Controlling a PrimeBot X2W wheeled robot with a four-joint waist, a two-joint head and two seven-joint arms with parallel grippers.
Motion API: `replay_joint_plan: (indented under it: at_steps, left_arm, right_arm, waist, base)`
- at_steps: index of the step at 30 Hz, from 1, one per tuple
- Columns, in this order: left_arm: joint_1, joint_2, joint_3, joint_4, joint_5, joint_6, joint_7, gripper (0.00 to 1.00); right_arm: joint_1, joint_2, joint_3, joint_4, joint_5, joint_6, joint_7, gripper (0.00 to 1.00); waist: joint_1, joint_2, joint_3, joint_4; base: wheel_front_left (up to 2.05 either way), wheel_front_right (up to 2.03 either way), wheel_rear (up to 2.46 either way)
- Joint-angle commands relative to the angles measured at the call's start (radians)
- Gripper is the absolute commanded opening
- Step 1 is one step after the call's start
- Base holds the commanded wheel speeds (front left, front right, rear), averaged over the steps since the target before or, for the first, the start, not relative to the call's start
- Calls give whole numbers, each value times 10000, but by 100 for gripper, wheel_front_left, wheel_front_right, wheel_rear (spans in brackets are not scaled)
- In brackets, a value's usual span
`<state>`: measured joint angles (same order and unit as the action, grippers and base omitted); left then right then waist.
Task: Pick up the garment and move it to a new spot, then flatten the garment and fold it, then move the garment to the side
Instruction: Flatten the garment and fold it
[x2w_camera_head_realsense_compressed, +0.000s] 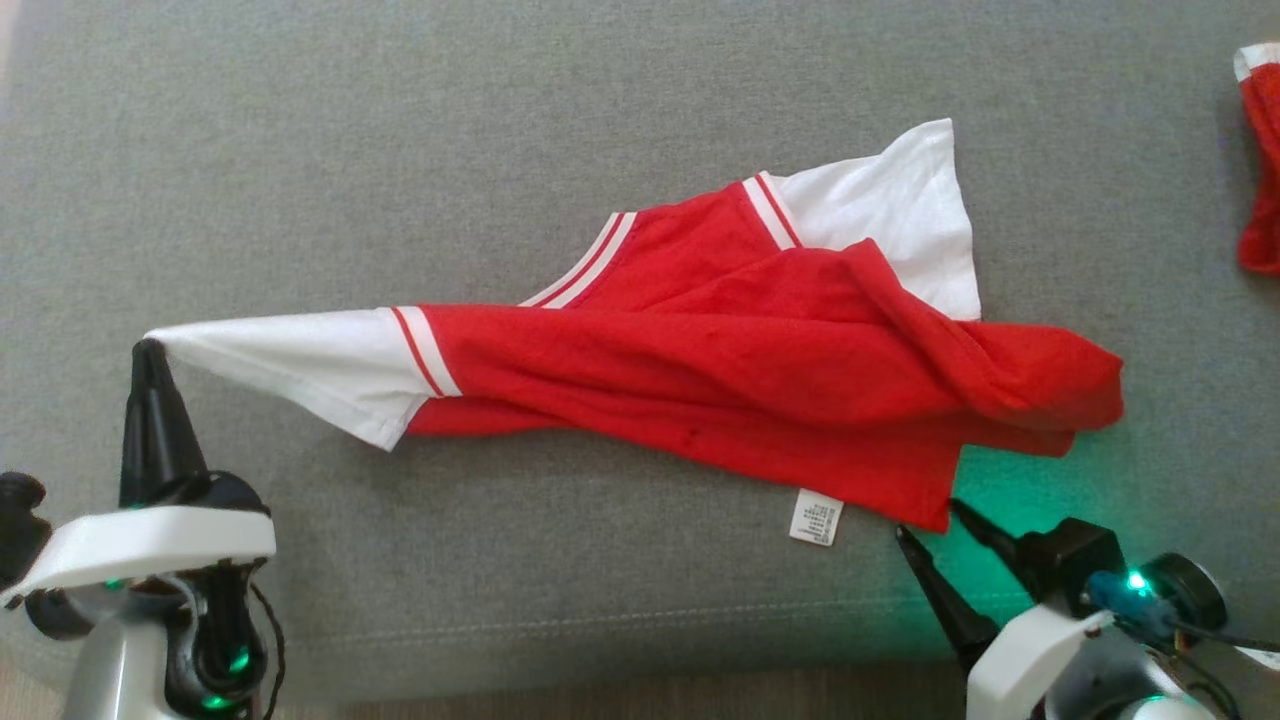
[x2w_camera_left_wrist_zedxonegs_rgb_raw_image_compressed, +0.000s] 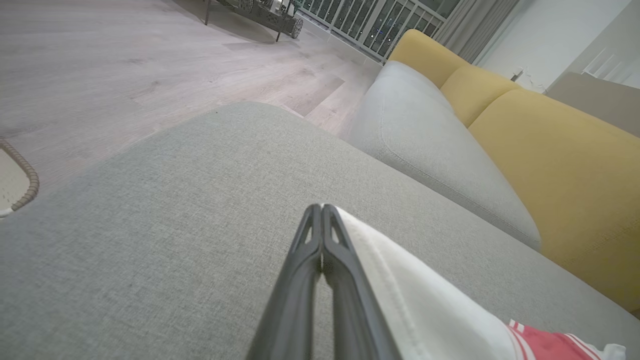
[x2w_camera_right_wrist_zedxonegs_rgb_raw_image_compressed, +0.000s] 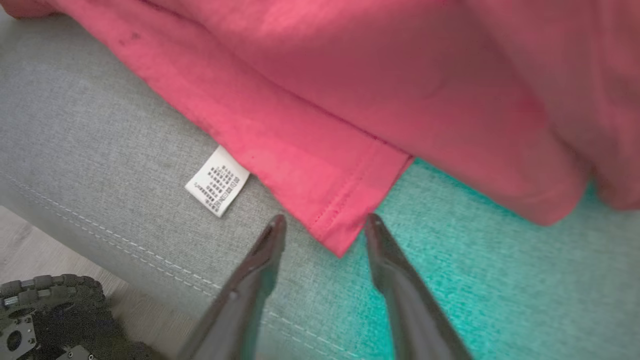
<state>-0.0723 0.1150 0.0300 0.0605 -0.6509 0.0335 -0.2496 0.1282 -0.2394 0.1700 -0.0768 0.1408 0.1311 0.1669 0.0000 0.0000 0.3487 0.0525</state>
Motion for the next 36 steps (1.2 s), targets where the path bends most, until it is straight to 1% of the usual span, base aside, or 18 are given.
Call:
replay_joint_plan:
  at_steps: [1,2,7,11,14,16,20,23,26,31,33,36]
  left_arm:
    - [-304,139,422,-270,137,-93,-121,0]
    - [-309,132,436,-270,144,-104,-121,0]
    - [-300,100,566,-263,185,-129,-121,0]
    - [-253,-6,770,-506,81,-251,-121,0]
    - [-163,0,879,-725,123,-281,-121,0]
    - [-135,5,903,-813,118,-295,-122,0]
    - [-158,-44,910,-1466,-295,-512,2,0]
    - [-537,10,784,-2186,-785,-710,492,0]
    - [-1244,277,613,-2963,-1051,-750,1167,0]
    - [-3008,953,409,-3908,-1220,-494,2482,0]
    - [-3841,1222,294,-4020,-1258,-372,3024,0]
    - [-5185,1599,70,-3719,-1359,-218,3891,0]
  right_arm:
    - [-136,-40,212,-193,-21,-4,-91,25]
    - [-148,-30,222,-155,-20,-4,-95,0]
    - [-121,-16,55,-283,-48,-4,-187,0]
    - [-48,-1,-502,-1025,-203,-4,-391,0]
    - [-9,-148,-809,-1649,-334,-4,-347,0]
    - [-14,-193,-906,-1851,-347,-4,-325,0]
    - [-234,-433,-1302,-2682,-475,-4,-298,0]
    - [-694,-676,-1593,-3193,-524,-4,-264,0]
    - [-1428,-1110,-1871,-3486,-665,-4,-131,0]
    - [-3210,-2177,-1870,-3588,-762,-4,305,0]
    - [-4064,-2579,-1703,-3427,-597,-4,521,0]
    - [-5477,-3149,-1339,-2844,-288,-4,836,0]
  waist:
    - [0,0,13,30]
    - [0,0,23,37]
    - [0,0,-58,-42]
    - [0,0,-308,-203]
    - [0,0,-558,-310]
    - [0,0,-656,-350]
    - [0,0,-956,-472]
    - [0,0,-1174,-498]
    - [0,0,-1419,-530]
    - [0,0,-1730,-627]
    - [0,0,-1757,-664]
    - [0,0,-1628,-710]
  base:
    - [0,0,0]
    - [0,0,0]
    - [0,0,0]
    - [0,0,0]
    - [0,0,0]
    - [0,0,0]
    - [0,0,0]
    - [0,0,0]
    - [0,0,0]
    - [0,0,0]
    - [0,0,0]
    - [0,0,0]
